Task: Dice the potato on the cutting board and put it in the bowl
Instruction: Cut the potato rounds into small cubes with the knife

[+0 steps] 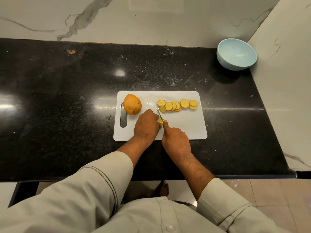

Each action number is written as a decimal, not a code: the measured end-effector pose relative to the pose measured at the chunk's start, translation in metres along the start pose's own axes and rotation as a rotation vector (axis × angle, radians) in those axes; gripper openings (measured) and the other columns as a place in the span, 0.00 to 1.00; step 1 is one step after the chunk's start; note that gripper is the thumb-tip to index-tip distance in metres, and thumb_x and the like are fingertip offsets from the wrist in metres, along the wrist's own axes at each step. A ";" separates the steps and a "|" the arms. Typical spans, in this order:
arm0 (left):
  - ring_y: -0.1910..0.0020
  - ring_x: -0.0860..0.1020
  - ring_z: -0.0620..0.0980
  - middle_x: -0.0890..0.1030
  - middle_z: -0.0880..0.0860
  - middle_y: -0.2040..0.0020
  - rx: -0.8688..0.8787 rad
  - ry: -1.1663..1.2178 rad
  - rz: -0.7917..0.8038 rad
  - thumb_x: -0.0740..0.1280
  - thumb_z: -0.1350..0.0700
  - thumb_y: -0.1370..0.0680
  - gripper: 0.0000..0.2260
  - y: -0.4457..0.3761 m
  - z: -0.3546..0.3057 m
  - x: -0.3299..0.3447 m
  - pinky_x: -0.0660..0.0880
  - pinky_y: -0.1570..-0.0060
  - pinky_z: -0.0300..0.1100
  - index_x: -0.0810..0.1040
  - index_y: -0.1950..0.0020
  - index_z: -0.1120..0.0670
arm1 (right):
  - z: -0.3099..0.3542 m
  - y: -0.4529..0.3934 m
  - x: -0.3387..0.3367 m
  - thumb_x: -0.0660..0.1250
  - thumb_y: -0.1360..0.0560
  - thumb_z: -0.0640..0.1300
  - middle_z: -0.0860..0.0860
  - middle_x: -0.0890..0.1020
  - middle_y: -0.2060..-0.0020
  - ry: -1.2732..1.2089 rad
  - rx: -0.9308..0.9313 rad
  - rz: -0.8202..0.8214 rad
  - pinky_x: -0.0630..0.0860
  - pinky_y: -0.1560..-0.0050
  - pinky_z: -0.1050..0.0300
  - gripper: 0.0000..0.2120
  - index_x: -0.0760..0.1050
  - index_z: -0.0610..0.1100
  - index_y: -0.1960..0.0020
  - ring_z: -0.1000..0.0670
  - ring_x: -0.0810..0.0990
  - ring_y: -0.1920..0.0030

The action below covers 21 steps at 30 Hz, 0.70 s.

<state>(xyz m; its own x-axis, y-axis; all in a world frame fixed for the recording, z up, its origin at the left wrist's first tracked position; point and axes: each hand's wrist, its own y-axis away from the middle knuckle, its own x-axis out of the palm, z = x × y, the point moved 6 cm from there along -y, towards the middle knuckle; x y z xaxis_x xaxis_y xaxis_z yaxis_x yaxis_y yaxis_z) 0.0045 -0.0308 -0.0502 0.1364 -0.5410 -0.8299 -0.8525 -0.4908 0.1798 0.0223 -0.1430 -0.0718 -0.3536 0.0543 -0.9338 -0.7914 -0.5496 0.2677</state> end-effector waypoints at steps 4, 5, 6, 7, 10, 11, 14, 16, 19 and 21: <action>0.60 0.72 0.50 0.77 0.54 0.55 -0.015 -0.032 -0.009 0.66 0.56 0.22 0.08 -0.001 0.000 -0.001 0.64 0.64 0.40 0.82 0.57 0.56 | 0.006 -0.005 0.003 0.52 0.18 0.44 0.46 0.74 0.59 0.027 -0.028 0.052 0.70 0.62 0.54 0.27 0.48 0.46 0.21 0.47 0.75 0.60; 0.61 0.72 0.49 0.78 0.54 0.55 -0.024 -0.031 -0.012 0.66 0.56 0.23 0.07 -0.001 0.001 -0.002 0.65 0.64 0.40 0.82 0.56 0.56 | 0.005 -0.005 0.003 0.52 0.18 0.44 0.46 0.75 0.59 0.023 -0.026 0.059 0.70 0.62 0.54 0.27 0.48 0.46 0.21 0.47 0.75 0.60; 0.60 0.73 0.50 0.79 0.55 0.54 -0.032 -0.025 -0.012 0.67 0.55 0.23 0.06 -0.002 0.001 -0.002 0.66 0.63 0.40 0.82 0.55 0.56 | 0.004 -0.004 0.003 0.52 0.19 0.44 0.46 0.74 0.58 0.017 -0.021 0.060 0.70 0.62 0.54 0.28 0.48 0.46 0.21 0.47 0.74 0.60; 0.59 0.75 0.51 0.80 0.55 0.53 -0.035 -0.017 -0.013 0.68 0.55 0.24 0.06 -0.003 0.001 -0.001 0.67 0.61 0.40 0.83 0.53 0.57 | 0.002 -0.001 0.003 0.53 0.19 0.44 0.46 0.74 0.59 0.015 -0.015 0.058 0.70 0.62 0.53 0.28 0.48 0.46 0.21 0.48 0.73 0.61; 0.49 0.77 0.54 0.80 0.54 0.48 -0.022 -0.018 -0.006 0.70 0.54 0.24 0.10 -0.005 0.000 -0.001 0.69 0.55 0.41 0.82 0.46 0.57 | -0.002 0.010 0.006 0.53 0.19 0.44 0.46 0.73 0.59 0.020 -0.013 0.070 0.73 0.61 0.53 0.29 0.48 0.47 0.21 0.49 0.71 0.62; 0.48 0.77 0.54 0.80 0.55 0.46 -0.014 -0.026 -0.004 0.70 0.54 0.25 0.11 -0.005 0.000 -0.001 0.69 0.54 0.41 0.82 0.45 0.57 | -0.004 0.013 0.007 0.53 0.19 0.44 0.47 0.73 0.59 0.021 -0.010 0.075 0.73 0.60 0.53 0.29 0.47 0.47 0.21 0.49 0.71 0.62; 0.47 0.77 0.54 0.80 0.55 0.46 -0.016 -0.027 -0.005 0.70 0.54 0.24 0.12 -0.005 0.000 0.000 0.70 0.53 0.41 0.81 0.43 0.57 | -0.007 0.019 0.009 0.53 0.19 0.44 0.49 0.71 0.61 0.020 -0.006 0.076 0.71 0.61 0.55 0.29 0.47 0.48 0.21 0.50 0.71 0.63; 0.48 0.78 0.55 0.81 0.56 0.47 -0.024 -0.017 -0.011 0.70 0.55 0.24 0.11 -0.005 0.000 0.000 0.68 0.54 0.40 0.81 0.43 0.57 | -0.008 0.023 0.011 0.54 0.19 0.45 0.48 0.72 0.60 0.025 -0.009 0.075 0.73 0.59 0.55 0.29 0.47 0.48 0.21 0.51 0.71 0.63; 0.50 0.78 0.55 0.81 0.57 0.49 -0.032 -0.014 -0.015 0.70 0.55 0.24 0.10 -0.005 0.000 0.000 0.69 0.55 0.41 0.82 0.45 0.58 | -0.011 0.029 0.013 0.54 0.18 0.45 0.47 0.77 0.56 0.041 -0.018 0.080 0.76 0.56 0.54 0.29 0.47 0.48 0.21 0.51 0.73 0.62; 0.51 0.78 0.54 0.81 0.57 0.49 -0.028 -0.013 -0.013 0.71 0.55 0.25 0.10 -0.006 0.000 0.001 0.71 0.54 0.42 0.82 0.45 0.58 | -0.013 0.033 0.013 0.54 0.19 0.45 0.47 0.78 0.55 0.040 -0.025 0.090 0.77 0.55 0.53 0.29 0.46 0.48 0.21 0.50 0.75 0.60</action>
<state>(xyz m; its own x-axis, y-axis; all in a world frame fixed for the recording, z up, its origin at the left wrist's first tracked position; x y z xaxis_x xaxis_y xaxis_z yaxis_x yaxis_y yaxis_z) 0.0092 -0.0283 -0.0523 0.1402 -0.5258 -0.8390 -0.8365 -0.5162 0.1837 -0.0019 -0.1706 -0.0785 -0.4021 -0.0298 -0.9151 -0.7443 -0.5715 0.3456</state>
